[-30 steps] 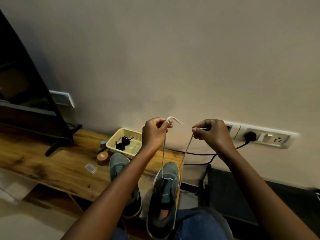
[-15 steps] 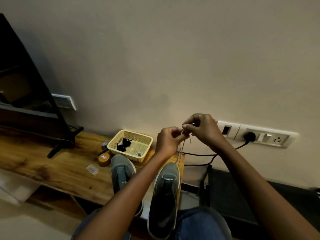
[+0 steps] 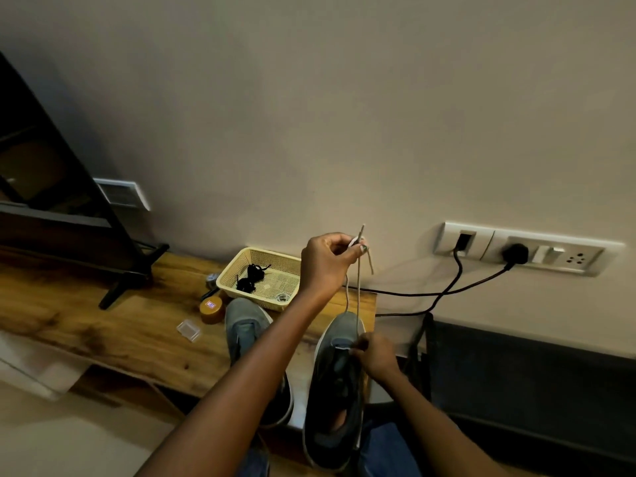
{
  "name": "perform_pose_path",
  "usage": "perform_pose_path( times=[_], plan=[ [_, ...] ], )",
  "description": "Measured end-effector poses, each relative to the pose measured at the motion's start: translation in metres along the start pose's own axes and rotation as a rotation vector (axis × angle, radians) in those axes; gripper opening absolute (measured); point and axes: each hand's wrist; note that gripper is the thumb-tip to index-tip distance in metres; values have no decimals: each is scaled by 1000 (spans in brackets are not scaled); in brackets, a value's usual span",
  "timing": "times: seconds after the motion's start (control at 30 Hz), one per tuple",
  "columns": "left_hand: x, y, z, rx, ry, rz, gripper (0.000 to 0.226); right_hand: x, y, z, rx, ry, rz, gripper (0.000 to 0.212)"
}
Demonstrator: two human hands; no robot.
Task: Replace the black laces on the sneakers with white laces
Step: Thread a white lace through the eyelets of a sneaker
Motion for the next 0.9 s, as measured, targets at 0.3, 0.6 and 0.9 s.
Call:
perform_pose_path(
  times=[0.3, 0.6, 0.9],
  plan=[
    [6, -4, 1, 28, 45, 23, 8, 11, 2, 9, 236, -208, 68, 26],
    [16, -4, -3, 46, 96, 25, 10, -2, 16, 6, 343, -415, 72, 8],
    [28, -2, -7, 67, 128, 47, 5, -5, 20, 5, 495, -425, 78, 19]
  ],
)
Point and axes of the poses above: each hand's wrist, its own y-axis away from the middle knuckle, its own z-axis out of the palm, x = y × z, and after that the axes turned 4 degrees about -z, right-handed
